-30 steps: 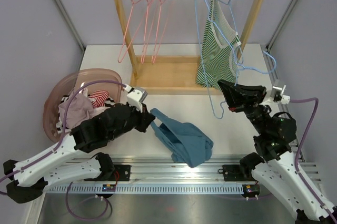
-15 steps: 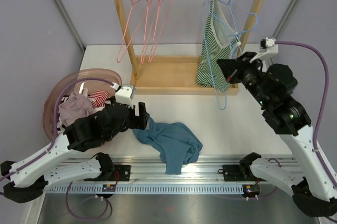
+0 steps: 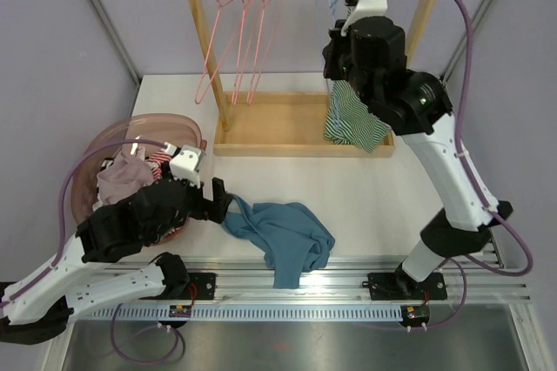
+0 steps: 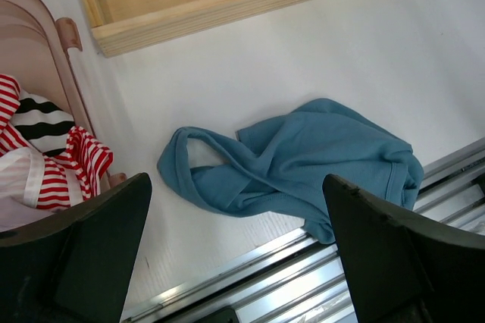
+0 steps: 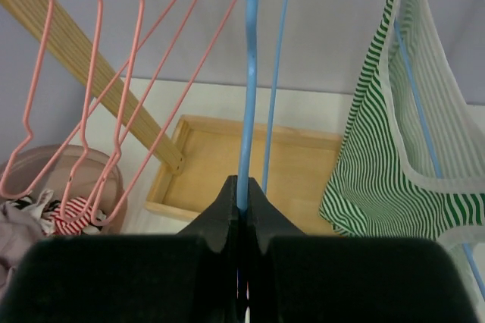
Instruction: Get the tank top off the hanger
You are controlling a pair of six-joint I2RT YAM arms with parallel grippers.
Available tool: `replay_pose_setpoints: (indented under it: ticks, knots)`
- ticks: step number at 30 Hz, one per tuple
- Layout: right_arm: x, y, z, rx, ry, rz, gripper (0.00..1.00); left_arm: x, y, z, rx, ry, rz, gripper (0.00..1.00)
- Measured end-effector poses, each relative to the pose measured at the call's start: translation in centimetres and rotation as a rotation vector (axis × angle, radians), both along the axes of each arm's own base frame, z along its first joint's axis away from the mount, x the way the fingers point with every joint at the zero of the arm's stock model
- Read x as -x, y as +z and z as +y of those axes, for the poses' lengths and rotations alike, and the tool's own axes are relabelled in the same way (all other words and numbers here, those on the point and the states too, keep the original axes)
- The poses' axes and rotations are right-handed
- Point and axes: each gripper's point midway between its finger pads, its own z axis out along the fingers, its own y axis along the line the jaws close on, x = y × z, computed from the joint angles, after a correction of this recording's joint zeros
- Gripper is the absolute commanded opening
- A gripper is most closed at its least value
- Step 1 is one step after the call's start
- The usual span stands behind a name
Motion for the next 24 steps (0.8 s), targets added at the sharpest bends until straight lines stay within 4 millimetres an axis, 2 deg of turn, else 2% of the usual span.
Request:
replay_pose_setpoints:
  ticks: [5,7,12,18,24]
  knots:
    - [-3.9,1.1,1.7,0.078,-0.051,-0.045,0.0,0.2,-1.3,0.4,-0.015,-0.018,-0.016,0.99]
    - [-5.4,0.6,2.4,0.122,-0.066,-0.058,0.0,0.1,-1.8,0.2,-0.023,-0.024,-0.018,0.99]
    - [-8.2,-2.2,4.2,0.246,-0.055,-0.055,0.0,0.0,-3.1,-0.5,-0.03,-0.045,0.001,0.99]
    - [-11.9,-3.2,6.3,0.279,-0.051,-0.118,0.0,-0.2,-4.1,-0.7,-0.022,-0.049,0.024,0.99]
    - [-15.0,-4.6,5.4,0.272,-0.057,-0.116,0.0,-0.2,-4.3,-1.4,-0.009,-0.078,0.035,0.99]
